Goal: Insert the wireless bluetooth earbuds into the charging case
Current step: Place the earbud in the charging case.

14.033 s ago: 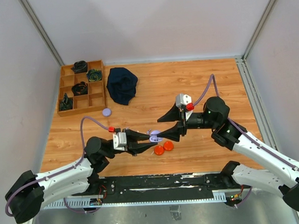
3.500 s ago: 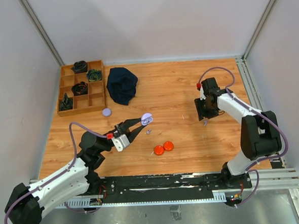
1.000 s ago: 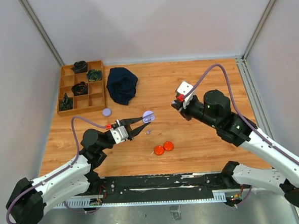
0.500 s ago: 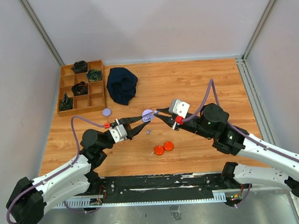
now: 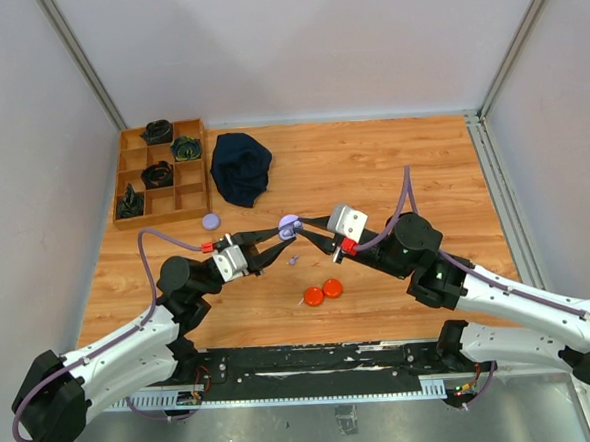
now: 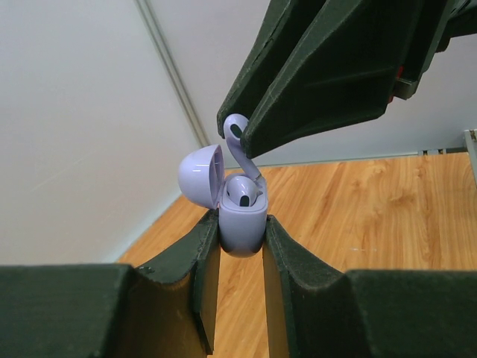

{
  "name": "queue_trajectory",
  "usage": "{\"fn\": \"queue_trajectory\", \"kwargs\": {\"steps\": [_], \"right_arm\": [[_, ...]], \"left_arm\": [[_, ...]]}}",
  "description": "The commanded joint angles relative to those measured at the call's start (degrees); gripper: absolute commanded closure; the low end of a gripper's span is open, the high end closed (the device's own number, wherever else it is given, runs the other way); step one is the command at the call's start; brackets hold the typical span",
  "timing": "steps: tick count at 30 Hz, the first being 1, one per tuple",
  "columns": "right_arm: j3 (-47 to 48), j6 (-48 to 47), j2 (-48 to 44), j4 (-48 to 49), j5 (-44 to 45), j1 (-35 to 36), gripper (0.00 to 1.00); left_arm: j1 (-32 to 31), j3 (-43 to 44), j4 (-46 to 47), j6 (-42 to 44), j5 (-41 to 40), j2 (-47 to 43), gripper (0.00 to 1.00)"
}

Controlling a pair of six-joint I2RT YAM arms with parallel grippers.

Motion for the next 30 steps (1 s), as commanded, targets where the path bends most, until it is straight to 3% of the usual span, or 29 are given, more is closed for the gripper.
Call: {"fn": "queue_trajectory", "kwargs": {"steps": [1,30], "right_arm": [[-0.7,-0.8,0.2,4.7,0.2,1.1,0.86],[-2.1,-2.2,0.1,2.7,-1.3,1.8,0.80]], "left_arm": [[0.5,1.0,2.5,-0.6,0.7,-0.9,1.00],[0.5,2.1,3.8,-6.8,-0.7,-1.2,1.00]]}}
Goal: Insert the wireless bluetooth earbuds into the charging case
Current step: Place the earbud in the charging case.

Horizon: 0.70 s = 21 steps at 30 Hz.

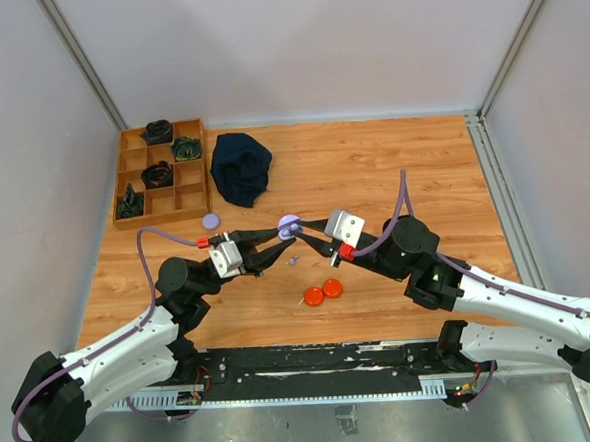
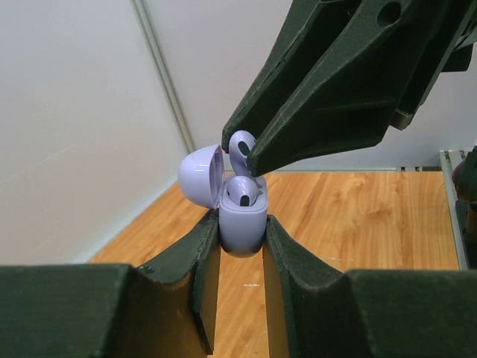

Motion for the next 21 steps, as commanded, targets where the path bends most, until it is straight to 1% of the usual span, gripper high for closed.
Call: {"fn": "queue_trajectory", "kwargs": {"steps": [1,8,18,21], "right_arm": [[-0.9,-1.2,-0.6,0.1,-1.3,0.7,0.79],[-1.6,-1.7,-0.9,-0.7,-1.0,0.7,0.75],[-1.9,-2.2,-1.9,-1.4,-0.8,0.7,0.74],[-1.4,-1.7,-2.2,-2.5,-1.2,0.7,0.70]], "left_arm": [[0.5,2.1,3.2,-1.2,-0.5,-0.8,1.00],[0.5,1.9,4.0,-2.0,-0.6,-0.9,1.00],[0.5,1.9,3.7,-2.2,-0.6,-0.9,1.00],[0.5,1.9,3.1,-1.4,-0.8,-0.9,1.00]]}}
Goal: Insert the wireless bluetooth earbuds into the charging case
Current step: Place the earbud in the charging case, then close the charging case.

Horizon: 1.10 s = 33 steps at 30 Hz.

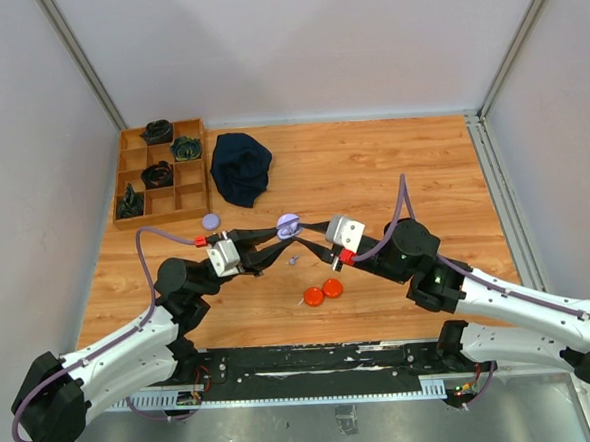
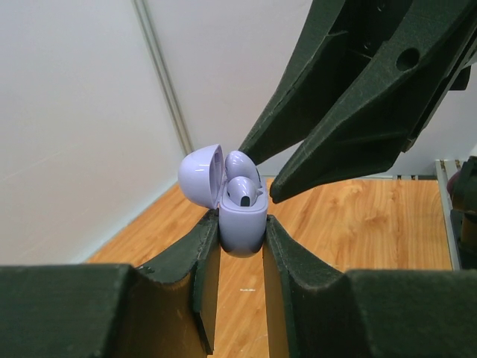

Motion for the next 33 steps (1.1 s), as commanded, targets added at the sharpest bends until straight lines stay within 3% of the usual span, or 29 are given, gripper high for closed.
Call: {"fn": "queue_trajectory", "kwargs": {"steps": [1,15,28,33], "right_arm": [[0.3,0.0,-1.3,-2.2,-1.0,0.7,0.68],[4.7,4.8,-5.3,-14.5,1.5,0.5,0.41],[17.4,-7.2,0.9,-35.8,-8.3,-1.2,0.02],[21.3,-10.5,4.4,-41.3,-11.2,-1.3,0.02]], "left_arm": [[0.4,1.9,2.2,0.8,-0.3,-0.8,1.00],[0.4,2.3,-1.9,6.0,0.8,-1.1,1.00],[0.4,3.6,-8.4,13.5,10.3,-1.1,1.00],[0.4,4.0,-10.0,15.1,12.5,-1.2,1.00]]}}
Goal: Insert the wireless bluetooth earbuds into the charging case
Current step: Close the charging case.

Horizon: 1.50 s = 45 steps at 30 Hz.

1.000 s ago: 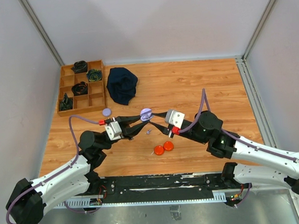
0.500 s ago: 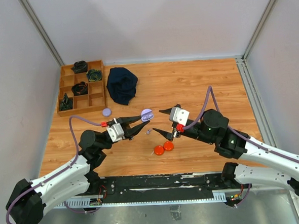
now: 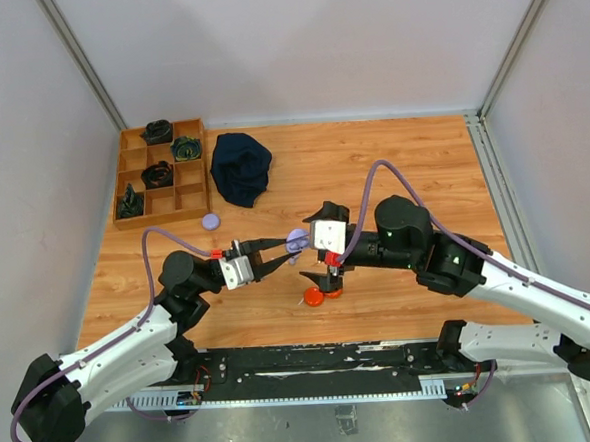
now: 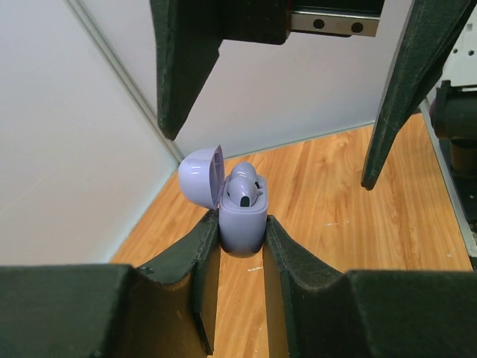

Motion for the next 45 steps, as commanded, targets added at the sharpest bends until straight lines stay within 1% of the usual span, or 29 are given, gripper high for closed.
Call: {"fn": "queue_trajectory", "kwargs": {"steps": [1,10,17,21,27,31,35,37,41,45], "right_arm": [[3.7,-5.1,2.5,-6.9,-4.0,-1.1,0.01],[6.6,-5.9,5.5,-12.0,-7.5,-1.2,0.00],[5.2,-4.8,2.4,-12.5,-7.2,-1.2,0.01],[4.2,-4.4,0.8,-12.6,-5.4,-1.2,0.02],[2.7,-0.7,-0.9,-11.0,3.1,-1.2,0.01],[2.1,4.6,-1.6,-10.6,11.0,-1.2,0.01],[0.1,11.2,-2.2,-10.4,16.6,-1.2,0.00],[-1.0,13.9,-2.3,-10.8,19.3,-1.2,0.00],[-3.1,19.3,-2.7,-11.4,22.4,-1.2,0.00],[-5.8,23.6,-3.8,-10.5,24.6,-1.3,0.01]], "left_arm": [[0.4,2.2,-1.4,2.8,3.6,-0.7,1.00],[0.4,2.7,-2.0,1.7,2.0,-0.7,1.00],[0.4,3.3,-3.1,0.8,-1.5,0.1,1.00],[0.4,3.5,-3.3,0.6,-1.9,0.6,1.00],[0.4,3.8,-3.2,-1.5,-3.6,2.6,1.00],[0.4,5.4,-3.8,-6.6,-6.4,6.9,1.00],[0.4,8.6,-6.4,-14.1,-8.9,12.6,1.00],[0.4,10.5,-8.6,-18.5,-11.7,15.1,1.00],[0.4,14.7,-15.4,-29.8,-18.5,19.9,0.98],[0.4,16.5,-19.4,-37.7,-20.0,23.5,0.97]]}}
